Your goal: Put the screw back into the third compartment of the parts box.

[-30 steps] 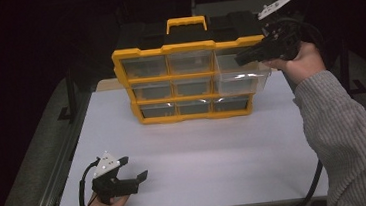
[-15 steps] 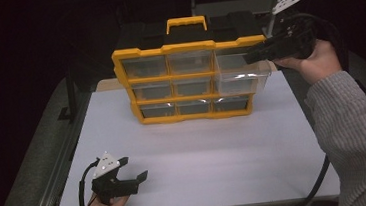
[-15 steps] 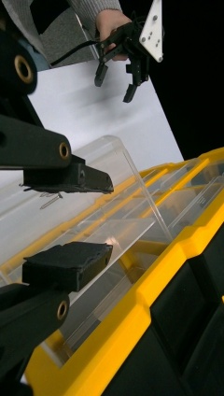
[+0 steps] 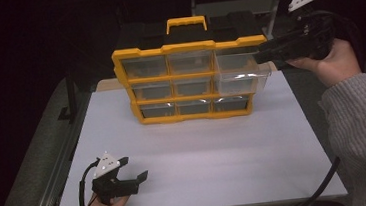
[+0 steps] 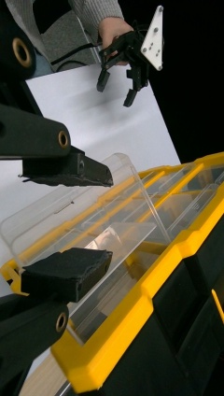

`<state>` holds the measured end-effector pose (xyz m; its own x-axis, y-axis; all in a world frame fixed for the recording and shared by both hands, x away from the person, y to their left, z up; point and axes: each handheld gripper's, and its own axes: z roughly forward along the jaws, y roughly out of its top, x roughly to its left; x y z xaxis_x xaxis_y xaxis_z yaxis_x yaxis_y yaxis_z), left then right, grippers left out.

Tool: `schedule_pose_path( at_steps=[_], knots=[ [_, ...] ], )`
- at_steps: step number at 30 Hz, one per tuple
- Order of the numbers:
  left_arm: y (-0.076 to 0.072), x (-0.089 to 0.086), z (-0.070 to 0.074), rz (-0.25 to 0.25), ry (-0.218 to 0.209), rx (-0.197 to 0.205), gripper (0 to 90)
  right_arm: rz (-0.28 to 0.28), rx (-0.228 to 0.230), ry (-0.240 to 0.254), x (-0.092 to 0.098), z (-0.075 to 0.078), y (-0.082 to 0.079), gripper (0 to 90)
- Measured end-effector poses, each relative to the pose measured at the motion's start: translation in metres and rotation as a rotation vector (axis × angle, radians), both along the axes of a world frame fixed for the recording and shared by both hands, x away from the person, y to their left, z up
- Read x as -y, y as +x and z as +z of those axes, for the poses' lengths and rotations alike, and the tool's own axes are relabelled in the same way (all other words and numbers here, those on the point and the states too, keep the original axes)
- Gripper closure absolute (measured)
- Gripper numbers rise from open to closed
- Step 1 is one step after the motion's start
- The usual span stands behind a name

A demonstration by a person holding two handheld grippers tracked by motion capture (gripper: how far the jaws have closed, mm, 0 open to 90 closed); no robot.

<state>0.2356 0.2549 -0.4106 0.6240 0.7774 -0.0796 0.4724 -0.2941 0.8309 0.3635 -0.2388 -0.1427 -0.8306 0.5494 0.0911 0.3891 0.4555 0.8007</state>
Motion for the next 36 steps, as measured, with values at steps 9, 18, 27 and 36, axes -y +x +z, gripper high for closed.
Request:
schedule_pose_path(
  at_steps=[9,18,27,36],
  knots=[
    [0.001,0.0,0.001,-0.005,0.007,-0.002,15.0,-0.016,0.011,0.009,0.014,0.003,-0.011,51.8],
    [0.001,0.001,0.001,-0.01,0.009,0.005,14.9,-0.043,0.022,0.015,0.039,-0.002,-0.026,49.4],
    [0.002,0.004,0.0,-0.005,-0.008,-0.005,14.9,-0.089,0.017,0.018,0.064,-0.02,-0.036,47.1],
    [0.004,0.003,0.0,-0.02,0.013,0.004,14.9,-0.115,-0.006,0.045,0.08,-0.046,-0.041,46.0]
  ],
)
